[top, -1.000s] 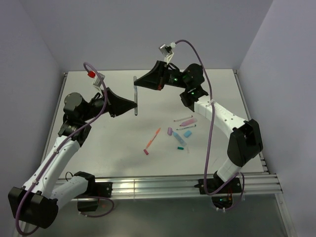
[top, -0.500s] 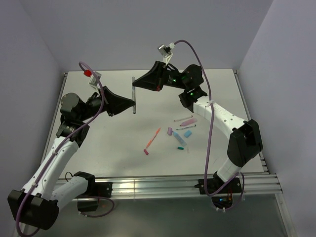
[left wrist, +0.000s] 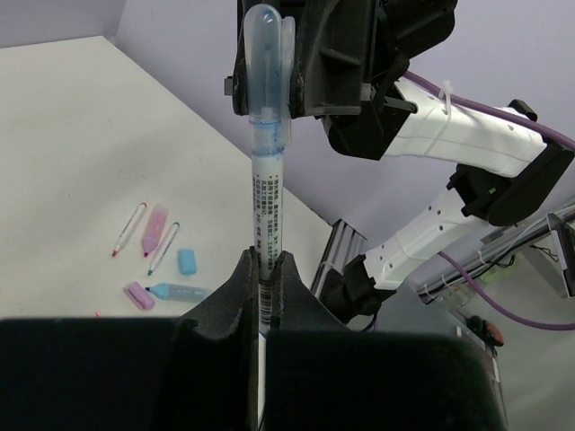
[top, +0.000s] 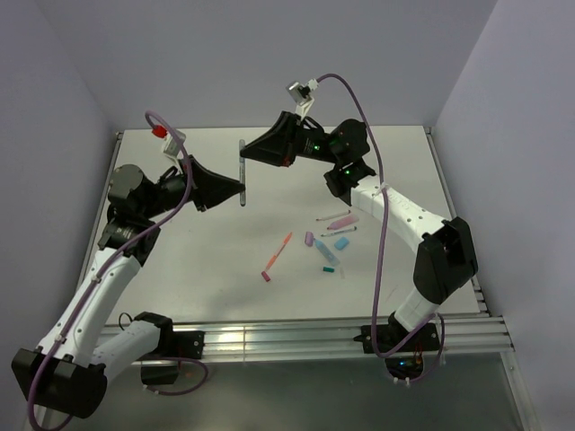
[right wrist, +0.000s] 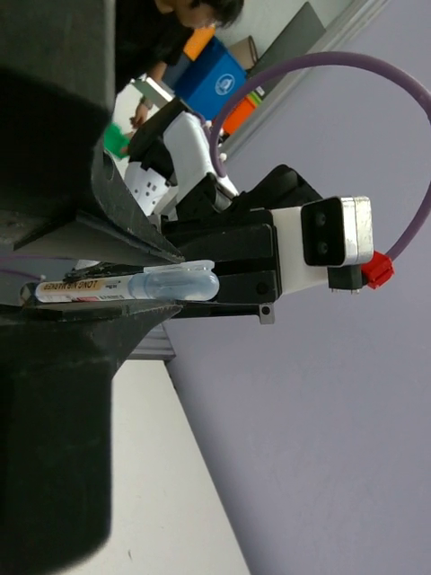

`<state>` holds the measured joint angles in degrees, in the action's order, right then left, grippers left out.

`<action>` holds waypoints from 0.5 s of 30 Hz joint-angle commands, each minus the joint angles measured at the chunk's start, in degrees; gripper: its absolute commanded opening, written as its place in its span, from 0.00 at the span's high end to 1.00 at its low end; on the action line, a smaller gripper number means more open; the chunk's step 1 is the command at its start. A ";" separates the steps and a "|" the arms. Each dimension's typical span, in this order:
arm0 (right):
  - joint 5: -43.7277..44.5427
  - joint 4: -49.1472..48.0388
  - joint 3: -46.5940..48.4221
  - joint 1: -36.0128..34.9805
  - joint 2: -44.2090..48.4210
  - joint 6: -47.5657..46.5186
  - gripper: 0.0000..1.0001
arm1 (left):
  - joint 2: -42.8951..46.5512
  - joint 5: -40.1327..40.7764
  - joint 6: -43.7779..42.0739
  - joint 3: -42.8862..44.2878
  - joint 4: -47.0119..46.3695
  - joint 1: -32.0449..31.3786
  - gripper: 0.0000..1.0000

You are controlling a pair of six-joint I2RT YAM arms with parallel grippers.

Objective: Insert the pens into the pen caps
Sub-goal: Insert the pen cap onto the pen.

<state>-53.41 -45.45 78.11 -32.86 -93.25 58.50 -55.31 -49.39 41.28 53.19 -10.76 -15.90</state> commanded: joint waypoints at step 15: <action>-7.41 0.45 6.96 2.01 0.88 -0.84 0.35 | 1.26 -6.86 1.61 0.43 -6.73 0.35 1.00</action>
<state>-58.04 -43.20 80.71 -31.22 -93.25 58.81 -54.19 -52.90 40.45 53.65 -13.13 -15.70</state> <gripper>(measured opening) 0.644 0.052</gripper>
